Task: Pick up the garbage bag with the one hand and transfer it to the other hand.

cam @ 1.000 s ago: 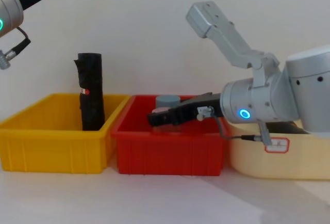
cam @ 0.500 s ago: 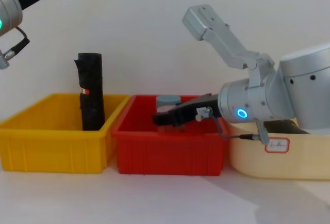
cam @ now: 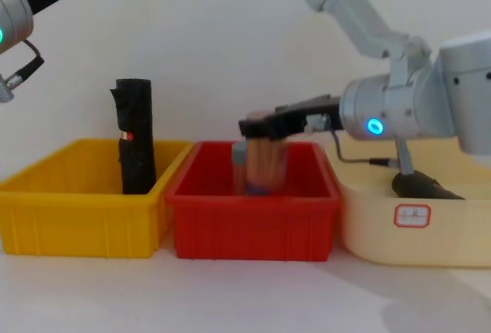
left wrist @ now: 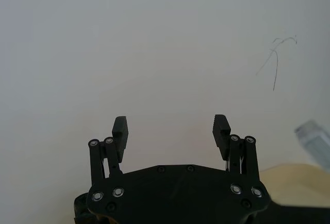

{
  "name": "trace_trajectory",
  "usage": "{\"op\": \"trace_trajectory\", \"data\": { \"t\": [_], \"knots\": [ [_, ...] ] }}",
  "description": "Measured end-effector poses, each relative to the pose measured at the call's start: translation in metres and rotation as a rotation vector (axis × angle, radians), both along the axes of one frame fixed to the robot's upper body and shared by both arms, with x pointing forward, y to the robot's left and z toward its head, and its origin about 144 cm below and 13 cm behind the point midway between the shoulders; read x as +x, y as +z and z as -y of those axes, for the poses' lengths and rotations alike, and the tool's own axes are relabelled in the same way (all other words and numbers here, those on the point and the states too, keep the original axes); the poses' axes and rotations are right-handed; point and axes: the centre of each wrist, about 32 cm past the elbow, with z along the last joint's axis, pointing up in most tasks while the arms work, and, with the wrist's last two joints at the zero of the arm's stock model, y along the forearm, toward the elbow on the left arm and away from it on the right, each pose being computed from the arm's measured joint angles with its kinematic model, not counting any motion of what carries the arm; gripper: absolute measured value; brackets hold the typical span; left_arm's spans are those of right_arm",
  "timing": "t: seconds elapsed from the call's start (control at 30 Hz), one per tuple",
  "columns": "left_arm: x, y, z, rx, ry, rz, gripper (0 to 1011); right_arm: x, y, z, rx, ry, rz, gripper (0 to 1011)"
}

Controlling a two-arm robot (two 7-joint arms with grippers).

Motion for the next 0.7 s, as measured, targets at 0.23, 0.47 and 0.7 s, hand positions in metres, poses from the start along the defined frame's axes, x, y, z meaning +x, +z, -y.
{"op": "trace_trajectory", "data": {
  "t": [0.23, 0.47, 0.7],
  "knots": [
    [0.0, 0.0, 0.0, 0.0, 0.0, 0.0, 1001, -0.006, 0.021, 0.012, 0.051, -0.039, 0.083, 669],
    [0.0, 0.0, 0.0, 0.0, 0.0, 0.0, 1001, -0.013, 0.036, 0.033, 0.091, -0.11, 0.146, 669],
    [0.0, 0.0, 0.0, 0.0, 0.0, 0.0, 1001, -0.022, 0.037, 0.059, 0.103, -0.189, 0.155, 669]
  ]
}}
